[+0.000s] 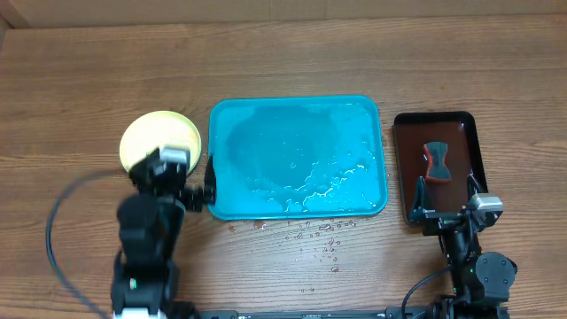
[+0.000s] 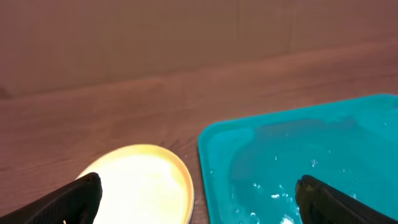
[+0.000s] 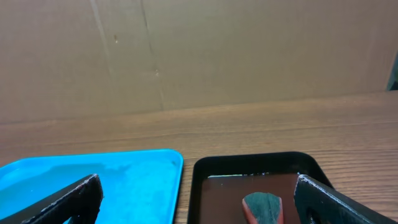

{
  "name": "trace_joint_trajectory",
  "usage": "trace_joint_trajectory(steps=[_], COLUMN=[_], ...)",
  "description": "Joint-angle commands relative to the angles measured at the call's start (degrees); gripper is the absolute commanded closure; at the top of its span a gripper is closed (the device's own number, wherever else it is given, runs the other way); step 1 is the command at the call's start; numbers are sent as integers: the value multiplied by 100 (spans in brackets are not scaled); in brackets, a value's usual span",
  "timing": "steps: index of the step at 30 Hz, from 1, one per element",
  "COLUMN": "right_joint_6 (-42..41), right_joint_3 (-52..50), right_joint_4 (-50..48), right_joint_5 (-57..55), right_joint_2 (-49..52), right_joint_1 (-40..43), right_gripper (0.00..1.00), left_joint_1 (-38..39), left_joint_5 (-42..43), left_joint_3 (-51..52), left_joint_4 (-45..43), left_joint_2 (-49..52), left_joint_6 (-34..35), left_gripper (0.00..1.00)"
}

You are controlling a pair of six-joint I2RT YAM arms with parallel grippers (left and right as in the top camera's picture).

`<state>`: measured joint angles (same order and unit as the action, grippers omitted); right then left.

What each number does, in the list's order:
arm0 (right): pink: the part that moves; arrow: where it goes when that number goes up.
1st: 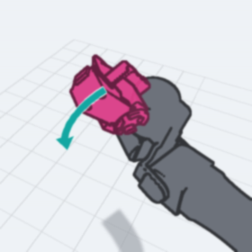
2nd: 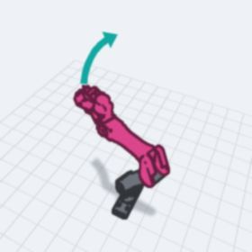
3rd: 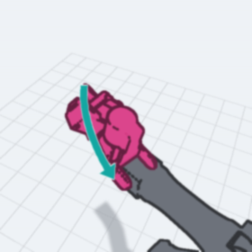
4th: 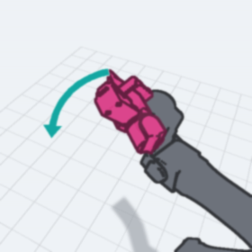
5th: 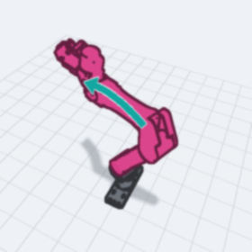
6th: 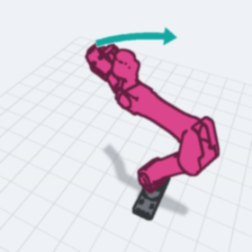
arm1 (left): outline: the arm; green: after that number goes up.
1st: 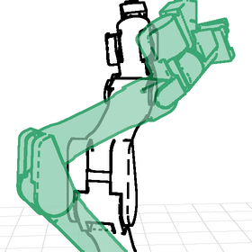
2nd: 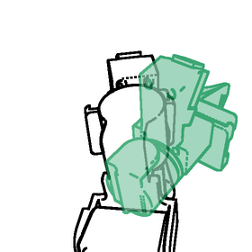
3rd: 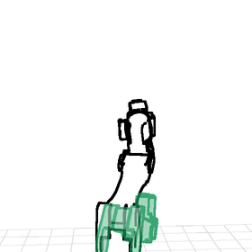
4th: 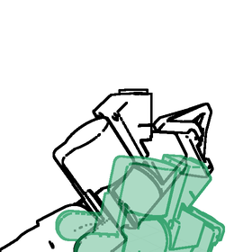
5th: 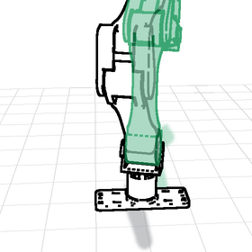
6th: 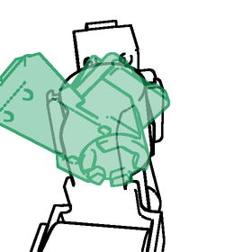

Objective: Clean dirty plates on tray and stack at the side

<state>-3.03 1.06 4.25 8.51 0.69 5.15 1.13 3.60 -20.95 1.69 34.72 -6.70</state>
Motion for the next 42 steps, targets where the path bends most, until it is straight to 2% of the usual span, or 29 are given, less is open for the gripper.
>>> trace_joint_trajectory(steps=[1,8,17,42], right_joint_6=[-24,-24,-24,-24], right_joint_3=[-61,-61,-61,-61], right_joint_4=[-26,-26,-26,-26], right_joint_5=[-76,-79,-79,-76], right_joint_2=[-52,-52,-52,-52], right_joint_1=[-31,-31,-31,-31], right_gripper=[0,0,0,0], left_joint_1=[-2,-2,-2,7], left_joint_5=[-85,-105,-111,-107], left_joint_3=[634,1550,2072,2068], left_joint_4=[-52,-46,299,260], left_joint_2=[-992,-2553,-3429,-3447], left_joint_6=[-232,-212,-214,-210], left_gripper=[0,0,0,0])
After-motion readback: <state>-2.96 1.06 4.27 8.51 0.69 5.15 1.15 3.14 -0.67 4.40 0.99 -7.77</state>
